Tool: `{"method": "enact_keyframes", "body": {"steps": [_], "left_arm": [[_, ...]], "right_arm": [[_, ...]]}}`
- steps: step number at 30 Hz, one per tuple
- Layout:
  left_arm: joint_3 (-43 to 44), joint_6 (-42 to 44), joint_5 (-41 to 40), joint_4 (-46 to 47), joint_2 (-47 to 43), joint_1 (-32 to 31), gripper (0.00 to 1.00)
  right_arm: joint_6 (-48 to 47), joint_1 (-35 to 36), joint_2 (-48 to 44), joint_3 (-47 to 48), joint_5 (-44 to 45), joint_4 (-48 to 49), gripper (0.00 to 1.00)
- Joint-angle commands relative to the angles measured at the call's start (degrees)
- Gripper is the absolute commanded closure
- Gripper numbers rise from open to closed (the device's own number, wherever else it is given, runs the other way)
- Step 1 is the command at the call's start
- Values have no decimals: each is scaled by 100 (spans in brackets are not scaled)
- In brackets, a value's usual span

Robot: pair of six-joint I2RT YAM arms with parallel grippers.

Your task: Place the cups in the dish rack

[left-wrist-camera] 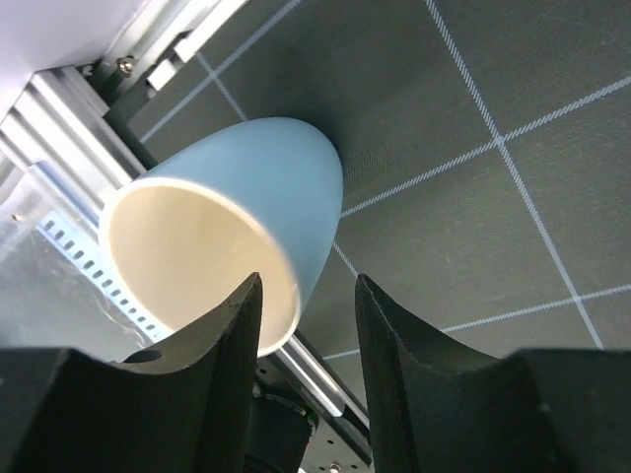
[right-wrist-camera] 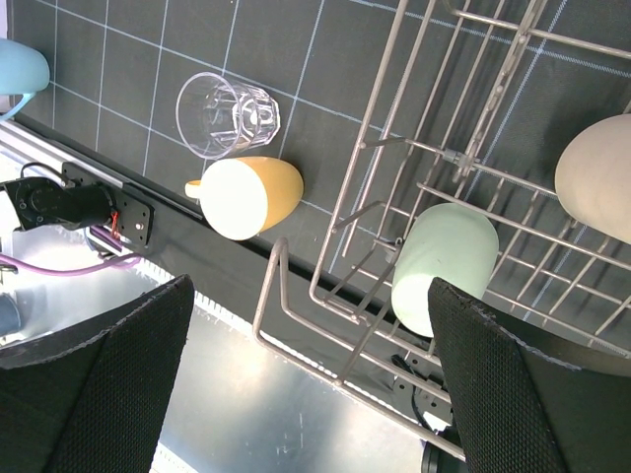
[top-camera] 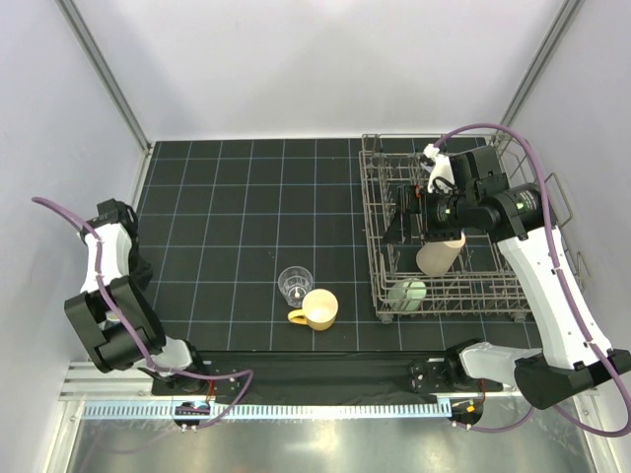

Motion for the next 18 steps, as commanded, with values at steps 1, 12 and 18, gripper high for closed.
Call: {"method": "enact_keyframes", "body": {"steps": [1, 12, 18], "left_arm": [[-120, 32, 99, 369, 171, 50, 59], [-234, -74, 204, 545, 488, 68, 87], [-182, -258, 694, 448, 217, 59, 100]], "right_arm": [[-40, 33, -15, 124, 66, 125, 0], [-5, 33, -85, -8, 127, 143, 0], [21, 25, -50, 53, 127, 151, 0]]}}
